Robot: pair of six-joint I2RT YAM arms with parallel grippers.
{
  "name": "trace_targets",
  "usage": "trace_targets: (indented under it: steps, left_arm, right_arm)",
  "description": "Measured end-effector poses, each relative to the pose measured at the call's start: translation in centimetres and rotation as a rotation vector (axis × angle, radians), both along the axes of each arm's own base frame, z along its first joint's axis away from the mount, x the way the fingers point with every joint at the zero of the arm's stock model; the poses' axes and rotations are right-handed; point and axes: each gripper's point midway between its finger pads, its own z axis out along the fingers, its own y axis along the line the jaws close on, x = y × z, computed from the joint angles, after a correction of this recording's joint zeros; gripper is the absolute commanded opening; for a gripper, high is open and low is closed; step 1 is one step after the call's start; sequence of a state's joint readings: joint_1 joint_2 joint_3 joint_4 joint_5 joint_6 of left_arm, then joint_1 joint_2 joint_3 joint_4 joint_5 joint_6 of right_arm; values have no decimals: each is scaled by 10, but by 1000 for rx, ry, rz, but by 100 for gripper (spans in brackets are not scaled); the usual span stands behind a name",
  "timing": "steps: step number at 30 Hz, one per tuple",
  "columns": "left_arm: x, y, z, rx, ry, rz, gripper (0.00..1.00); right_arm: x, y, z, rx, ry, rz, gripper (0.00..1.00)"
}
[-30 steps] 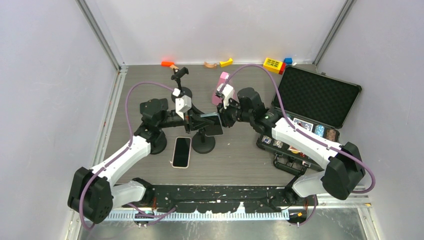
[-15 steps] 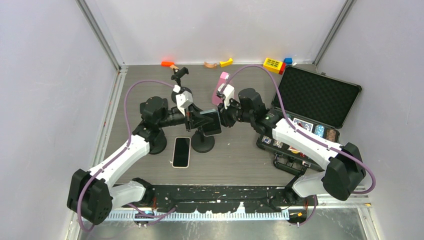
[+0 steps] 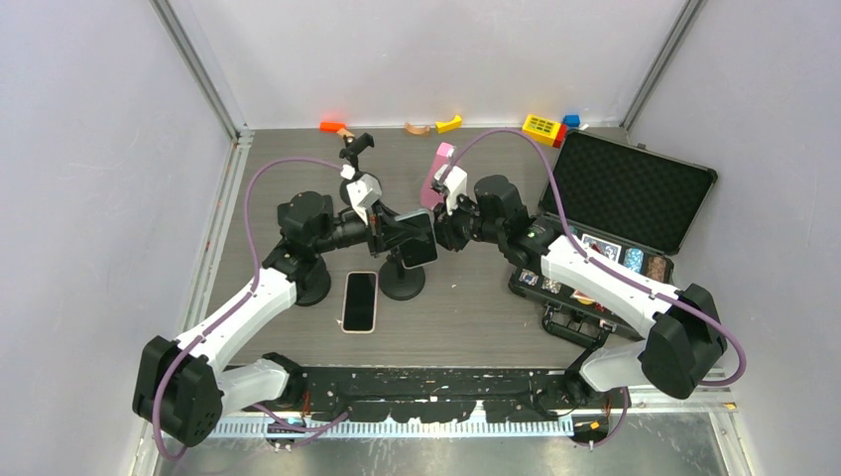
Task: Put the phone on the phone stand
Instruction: Install the phone on the phone stand.
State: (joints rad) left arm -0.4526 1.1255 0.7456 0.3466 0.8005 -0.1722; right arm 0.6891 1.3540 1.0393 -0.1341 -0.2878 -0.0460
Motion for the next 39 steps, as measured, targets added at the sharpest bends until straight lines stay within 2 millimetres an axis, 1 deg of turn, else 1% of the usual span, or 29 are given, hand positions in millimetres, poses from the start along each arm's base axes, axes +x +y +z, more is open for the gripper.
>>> trace_targets:
  steps: [11,25,30,39]
  left_arm:
    - [11,4,-2,16,29,85,0]
    - [16,5,-3,28,48,126,0]
    - [20,8,-4,38,55,162,0]
    - [23,10,-5,49,66,190,0]
  right_arm:
    - [5,-3,1,-3,-9,-31,0]
    - [8,-5,1,-3,-11,-52,0]
    - [10,-6,1,-7,-16,-64,0]
    - [12,-7,1,-8,-20,-71,0]
